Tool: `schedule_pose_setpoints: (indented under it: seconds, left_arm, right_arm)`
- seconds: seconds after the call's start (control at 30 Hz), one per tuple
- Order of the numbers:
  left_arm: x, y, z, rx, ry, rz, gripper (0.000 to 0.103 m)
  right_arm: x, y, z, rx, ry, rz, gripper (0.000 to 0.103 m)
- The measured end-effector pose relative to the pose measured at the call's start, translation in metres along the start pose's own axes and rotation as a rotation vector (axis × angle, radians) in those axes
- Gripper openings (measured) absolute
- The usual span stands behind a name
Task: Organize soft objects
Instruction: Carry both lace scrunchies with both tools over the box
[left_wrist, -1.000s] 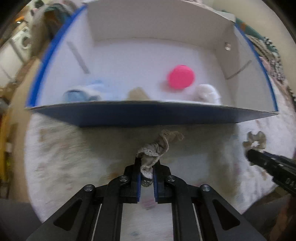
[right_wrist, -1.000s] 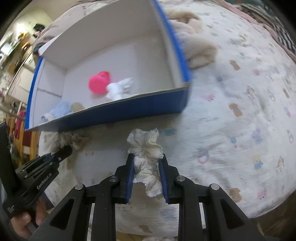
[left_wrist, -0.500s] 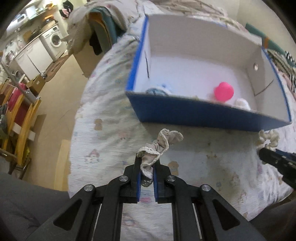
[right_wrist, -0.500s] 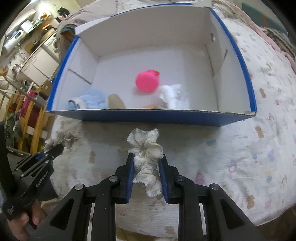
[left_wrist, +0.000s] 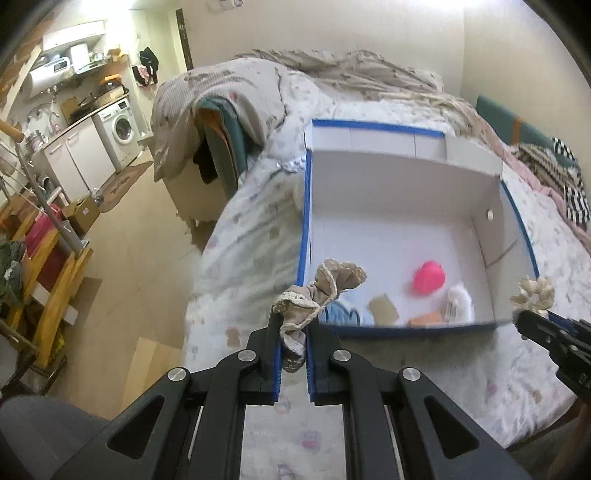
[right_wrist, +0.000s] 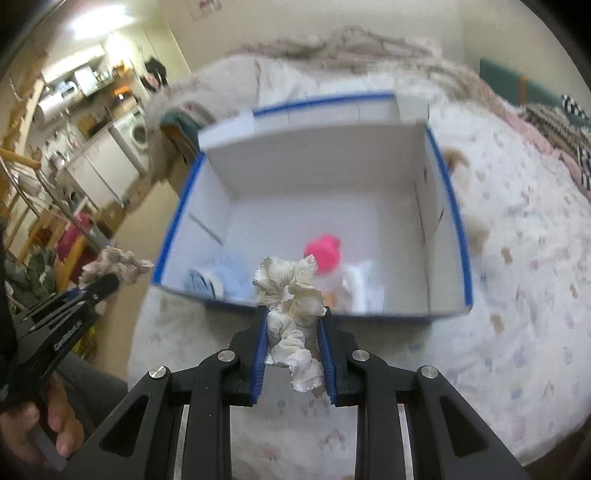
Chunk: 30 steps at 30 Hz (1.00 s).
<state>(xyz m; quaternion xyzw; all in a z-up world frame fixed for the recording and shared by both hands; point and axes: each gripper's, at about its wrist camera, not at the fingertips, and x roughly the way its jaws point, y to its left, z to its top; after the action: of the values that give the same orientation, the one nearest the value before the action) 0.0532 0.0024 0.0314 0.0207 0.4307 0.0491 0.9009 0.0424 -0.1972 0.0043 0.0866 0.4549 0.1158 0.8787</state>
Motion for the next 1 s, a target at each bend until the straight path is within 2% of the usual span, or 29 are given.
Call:
schedule_pose_setpoints:
  seconds: [0.13,0.27,1.0]
  left_arm:
    - [0.003,0.003,0.016,-0.013,-0.011,-0.005,0.010]
    - [0.010,0.005,0.028,-0.024,-0.007,-0.009,0.010]
    - [0.052,-0.018,0.070,0.020,-0.007,-0.034,0.010]
  right_arm:
    - [-0.011,-0.001,0.008,0.016,-0.075,0.021,0.027]
    - [-0.013,-0.004,0.014,0.028,-0.112,0.029,0.027]
    - [0.020,-0.038,0.058,0.079,-0.132,-0.003,0.027]
